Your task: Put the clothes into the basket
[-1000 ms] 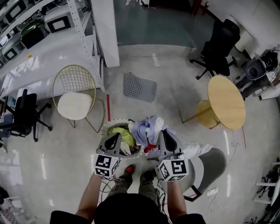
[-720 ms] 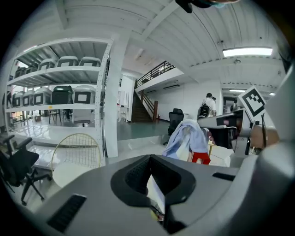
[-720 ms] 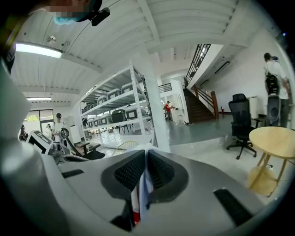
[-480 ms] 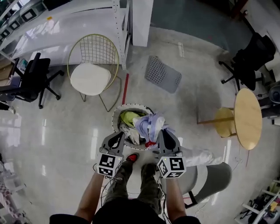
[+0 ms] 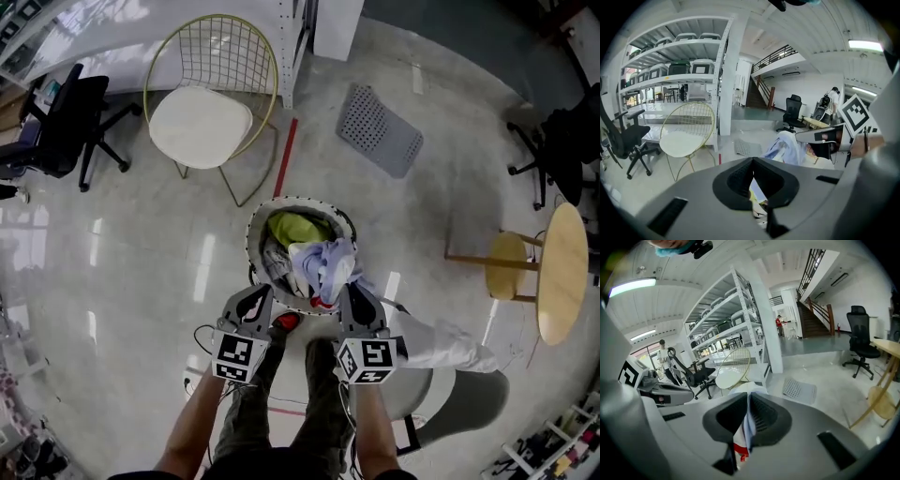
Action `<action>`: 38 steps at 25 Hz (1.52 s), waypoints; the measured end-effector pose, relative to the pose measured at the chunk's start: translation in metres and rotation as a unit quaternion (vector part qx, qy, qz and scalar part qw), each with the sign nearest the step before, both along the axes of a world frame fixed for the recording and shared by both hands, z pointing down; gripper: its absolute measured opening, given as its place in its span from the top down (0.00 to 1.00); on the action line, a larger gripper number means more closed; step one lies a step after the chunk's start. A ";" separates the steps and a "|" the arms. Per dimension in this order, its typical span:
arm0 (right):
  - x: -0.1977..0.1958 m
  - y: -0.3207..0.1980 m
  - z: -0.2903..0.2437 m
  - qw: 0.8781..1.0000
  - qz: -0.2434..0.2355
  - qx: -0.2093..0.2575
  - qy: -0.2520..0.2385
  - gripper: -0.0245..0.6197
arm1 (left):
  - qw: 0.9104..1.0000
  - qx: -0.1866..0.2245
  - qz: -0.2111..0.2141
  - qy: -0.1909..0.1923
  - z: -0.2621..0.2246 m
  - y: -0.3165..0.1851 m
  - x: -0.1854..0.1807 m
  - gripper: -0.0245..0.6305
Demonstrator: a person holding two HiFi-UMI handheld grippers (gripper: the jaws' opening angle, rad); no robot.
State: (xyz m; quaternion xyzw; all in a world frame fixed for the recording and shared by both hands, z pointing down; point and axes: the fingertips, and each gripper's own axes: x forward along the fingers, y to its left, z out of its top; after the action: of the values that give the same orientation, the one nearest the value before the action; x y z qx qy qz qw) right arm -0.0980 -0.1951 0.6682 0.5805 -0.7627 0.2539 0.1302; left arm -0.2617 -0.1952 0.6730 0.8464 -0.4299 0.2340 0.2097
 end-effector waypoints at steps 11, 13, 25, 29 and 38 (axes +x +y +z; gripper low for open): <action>-0.016 0.006 0.121 0.997 -0.015 -0.076 -0.009 0.90 | 0.998 -0.050 -0.024 -0.012 0.082 0.002 -0.011 0.95; -0.018 0.004 0.136 0.996 -0.017 -0.085 -0.012 0.89 | 0.998 -0.056 -0.028 -0.015 0.092 0.001 -0.015 0.95; -0.028 0.004 0.184 0.993 -0.041 -0.115 -0.009 0.84 | 0.996 -0.078 -0.026 -0.017 0.122 0.000 -0.013 0.95; -0.039 0.002 0.172 0.993 -0.056 -0.100 -0.009 0.57 | 0.997 -0.072 -0.022 -0.017 0.113 0.000 -0.014 0.95; -0.040 0.000 0.123 0.996 -0.047 -0.072 -0.008 0.53 | 0.999 -0.043 -0.016 -0.009 0.069 0.001 -0.014 0.95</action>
State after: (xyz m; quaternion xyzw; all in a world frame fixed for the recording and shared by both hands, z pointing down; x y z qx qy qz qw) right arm -0.1380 -0.1948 0.7917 0.5312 -0.7697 0.3062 0.1776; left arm -0.2753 -0.1943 0.7418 0.8277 -0.4346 0.2567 0.2451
